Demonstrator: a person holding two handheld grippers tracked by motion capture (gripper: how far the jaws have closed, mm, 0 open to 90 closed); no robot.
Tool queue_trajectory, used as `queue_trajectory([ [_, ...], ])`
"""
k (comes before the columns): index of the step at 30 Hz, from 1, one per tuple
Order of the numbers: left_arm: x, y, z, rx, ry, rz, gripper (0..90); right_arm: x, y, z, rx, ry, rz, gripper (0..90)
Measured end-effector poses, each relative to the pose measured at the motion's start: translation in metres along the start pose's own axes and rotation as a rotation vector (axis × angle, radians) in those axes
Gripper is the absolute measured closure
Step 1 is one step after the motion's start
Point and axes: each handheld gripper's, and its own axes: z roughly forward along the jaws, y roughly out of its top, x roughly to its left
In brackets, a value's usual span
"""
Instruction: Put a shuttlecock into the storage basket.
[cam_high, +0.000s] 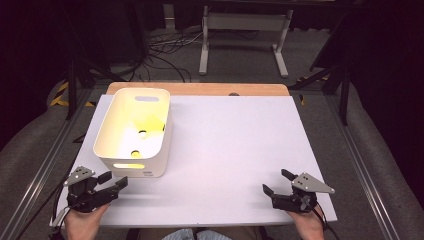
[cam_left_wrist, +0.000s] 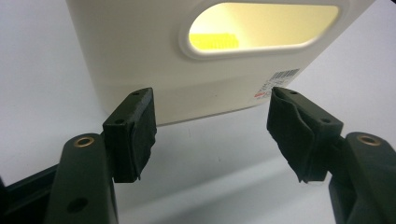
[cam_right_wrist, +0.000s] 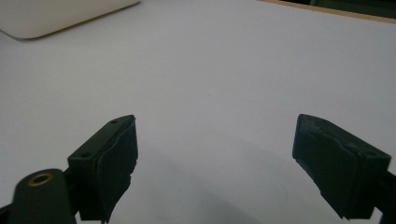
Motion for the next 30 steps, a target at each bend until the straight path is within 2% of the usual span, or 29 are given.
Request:
queue_trajectory([
  [4, -0.0005, -0.0009, 0.0000, -0.012, -0.002, 0.000, 33.2, 0.0023, 0.0001, -0.0002, 0.004, 0.010, -0.009, 14.7],
  [6, -0.0005, -0.0019, -0.0003, -0.032, 0.001, 0.013, 32.7, 0.0033, 0.0000, -0.0002, 0.008, 0.018, -0.009, 14.6],
  [14, -0.0017, -0.0049, 0.0025, -0.051, 0.003, 0.045, 31.6, 0.0052, -0.0007, -0.0017, 0.008, 0.037, -0.006, 14.2],
  [22, 0.0006, -0.0077, 0.0031, -0.077, -0.010, 0.035, 30.1, 0.0063, -0.0012, -0.0027, 0.010, 0.048, -0.004, 14.0],
  [30, -0.0005, -0.0074, 0.0034, -0.080, -0.020, 0.048, 29.3, 0.0053, -0.0016, -0.0019, 0.016, 0.050, -0.001, 13.9],
])
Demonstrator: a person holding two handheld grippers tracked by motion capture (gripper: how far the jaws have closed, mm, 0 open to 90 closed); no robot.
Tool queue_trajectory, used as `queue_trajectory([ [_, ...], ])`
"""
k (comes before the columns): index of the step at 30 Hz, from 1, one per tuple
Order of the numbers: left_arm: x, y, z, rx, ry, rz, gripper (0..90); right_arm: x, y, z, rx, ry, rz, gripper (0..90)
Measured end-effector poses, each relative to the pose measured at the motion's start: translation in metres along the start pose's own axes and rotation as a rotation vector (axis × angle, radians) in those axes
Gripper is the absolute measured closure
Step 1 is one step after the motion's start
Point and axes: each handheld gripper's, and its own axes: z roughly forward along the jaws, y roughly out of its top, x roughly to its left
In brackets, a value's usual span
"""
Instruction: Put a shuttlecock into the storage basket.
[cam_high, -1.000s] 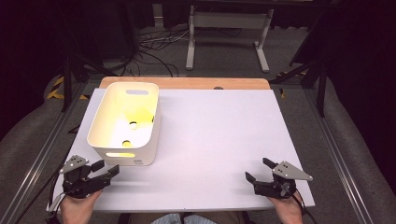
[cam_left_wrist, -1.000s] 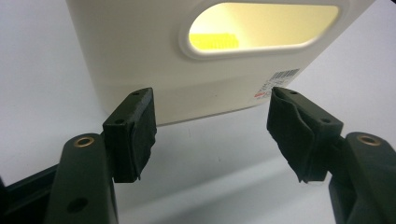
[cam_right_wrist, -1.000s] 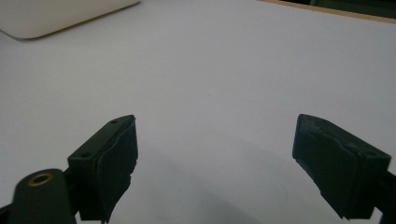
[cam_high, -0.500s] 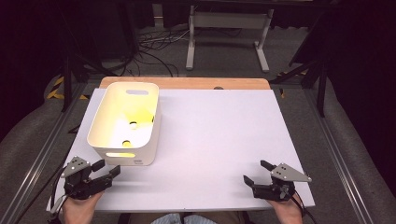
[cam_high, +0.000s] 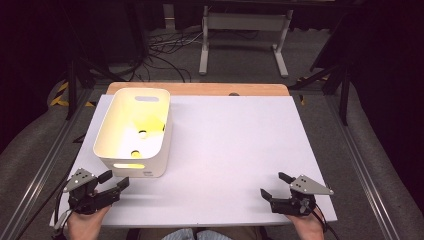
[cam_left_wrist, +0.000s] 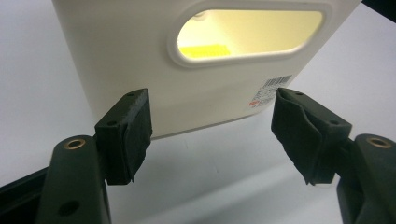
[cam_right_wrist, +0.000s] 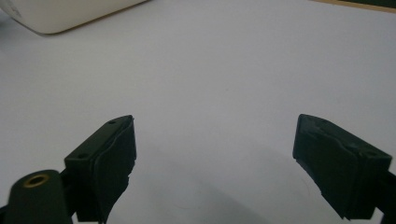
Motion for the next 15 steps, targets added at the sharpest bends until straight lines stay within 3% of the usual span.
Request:
queue_trajectory([
  [15, -0.0033, 0.0004, 0.0018, 0.010, -0.003, 0.017, 27.9, -0.0016, -0.0005, 0.0011, 0.006, 0.006, 0.008, 13.8],
])
